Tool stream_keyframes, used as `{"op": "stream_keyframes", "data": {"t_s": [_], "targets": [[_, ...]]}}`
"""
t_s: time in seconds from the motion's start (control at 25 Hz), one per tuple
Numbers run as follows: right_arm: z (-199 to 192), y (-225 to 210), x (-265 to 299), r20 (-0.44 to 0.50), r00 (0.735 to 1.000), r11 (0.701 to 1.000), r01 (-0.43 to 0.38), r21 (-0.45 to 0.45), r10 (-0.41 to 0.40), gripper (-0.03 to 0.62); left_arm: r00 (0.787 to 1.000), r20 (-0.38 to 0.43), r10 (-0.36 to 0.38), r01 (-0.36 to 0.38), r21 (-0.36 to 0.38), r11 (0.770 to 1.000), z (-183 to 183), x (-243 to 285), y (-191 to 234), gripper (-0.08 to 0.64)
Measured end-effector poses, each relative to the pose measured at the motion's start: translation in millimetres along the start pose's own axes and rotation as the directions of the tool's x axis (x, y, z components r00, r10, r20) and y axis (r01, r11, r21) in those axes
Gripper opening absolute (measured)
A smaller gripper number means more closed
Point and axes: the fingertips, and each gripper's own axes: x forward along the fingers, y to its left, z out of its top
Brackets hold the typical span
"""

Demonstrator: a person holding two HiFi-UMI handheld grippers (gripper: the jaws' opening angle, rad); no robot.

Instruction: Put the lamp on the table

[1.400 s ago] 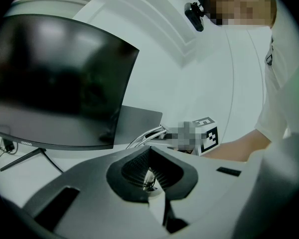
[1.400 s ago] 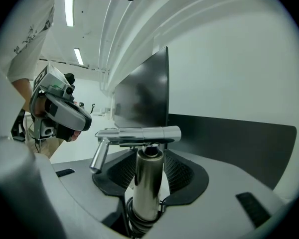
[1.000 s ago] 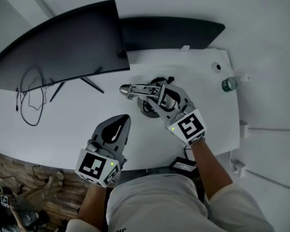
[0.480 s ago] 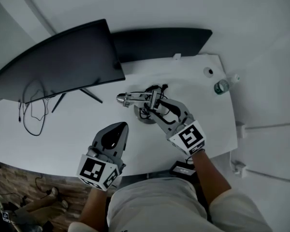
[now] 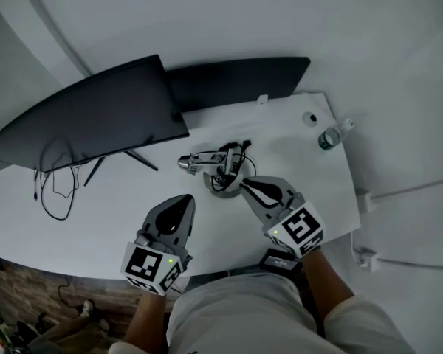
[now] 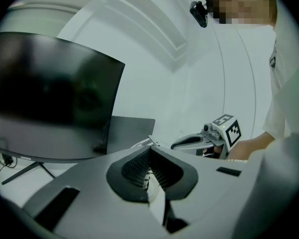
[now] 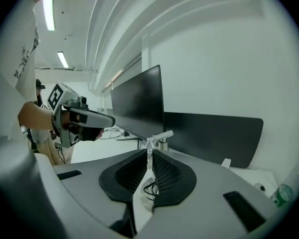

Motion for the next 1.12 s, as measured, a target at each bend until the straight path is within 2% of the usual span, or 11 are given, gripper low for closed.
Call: {"op": "stream_keyframes", "data": {"t_s": [0.24,0.56,1.12], "targets": [[11.8,18.8,-13.8,0.013,0.999,0.999,-0.031,0.045,0.03,0.038,1.0,0.014,-0.026,0.026,0.004,1.0,1.9,-3.4,-14.0,0.003],[36.7,26.1,-26.3,0.024,0.999,0.999,-0.039,0.022,0.039,0.031,0.999,-0.008,-0.05,0.05,0.006,0.999,1.6,-4.8,-24.8,0.003],[40.1,31.3,-30.6,0.027,0.999,0.999,-0.044,0.01,0.044,0.03,0.998,-0.018,-0.06,0.06,0.017,0.998,3.9,-4.5,-28.2,0.003]]}}
